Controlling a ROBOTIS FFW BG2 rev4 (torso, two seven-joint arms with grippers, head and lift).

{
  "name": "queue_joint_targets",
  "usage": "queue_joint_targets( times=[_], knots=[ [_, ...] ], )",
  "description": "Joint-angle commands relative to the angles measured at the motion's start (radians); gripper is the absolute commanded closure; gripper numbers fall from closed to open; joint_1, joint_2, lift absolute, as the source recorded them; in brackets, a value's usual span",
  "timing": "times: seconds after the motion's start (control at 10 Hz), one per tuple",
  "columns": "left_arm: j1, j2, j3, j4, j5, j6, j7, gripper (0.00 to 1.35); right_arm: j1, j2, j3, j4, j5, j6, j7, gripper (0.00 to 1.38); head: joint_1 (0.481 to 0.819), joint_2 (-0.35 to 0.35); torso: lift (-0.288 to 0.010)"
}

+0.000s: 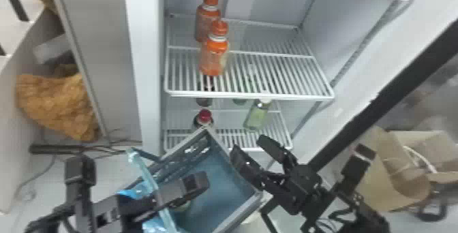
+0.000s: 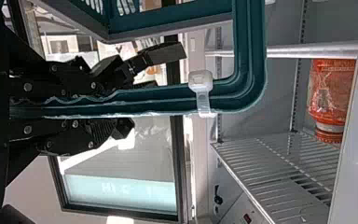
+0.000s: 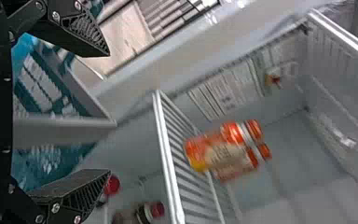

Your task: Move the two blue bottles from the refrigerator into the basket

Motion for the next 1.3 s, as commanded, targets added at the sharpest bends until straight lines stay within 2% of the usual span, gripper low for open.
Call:
queue_joint_targets(
  times=[0.0, 0.1, 0.5, 0.9, 1.2],
  knots=[
    [0.003, -0.001, 0.0, 0.0, 0.0, 0.0, 0.0, 1.2, 0.041, 0.018, -0.037, 0.082, 0.0, -0.179, 0.001, 0.18, 0.695, -0.302, -0.01],
    [0.008, -0.001, 0.002, 0.0, 0.002, 0.0, 0.001, 1.2, 0.065, 0.024, -0.059, 0.107, 0.002, -0.232, 0.001, 0.18, 0.695, -0.348, -0.01],
    [0.018, -0.006, 0.004, 0.0, 0.004, 0.0, 0.001, 1.2, 0.168, 0.038, -0.115, 0.153, 0.034, -0.39, 0.006, 0.18, 0.695, -0.35, -0.01],
    [0.028, -0.008, 0.008, 0.0, 0.006, 0.0, 0.001, 1.2, 0.262, 0.084, -0.179, 0.102, 0.062, -0.48, 0.0, 0.18, 0.695, -0.35, -0.01],
    [0.03, -0.008, 0.01, 0.0, 0.004, 0.002, 0.003, 1.2, 0.293, 0.104, -0.205, 0.099, 0.084, -0.537, -0.005, 0.18, 0.695, -0.35, -0.01]
  ],
)
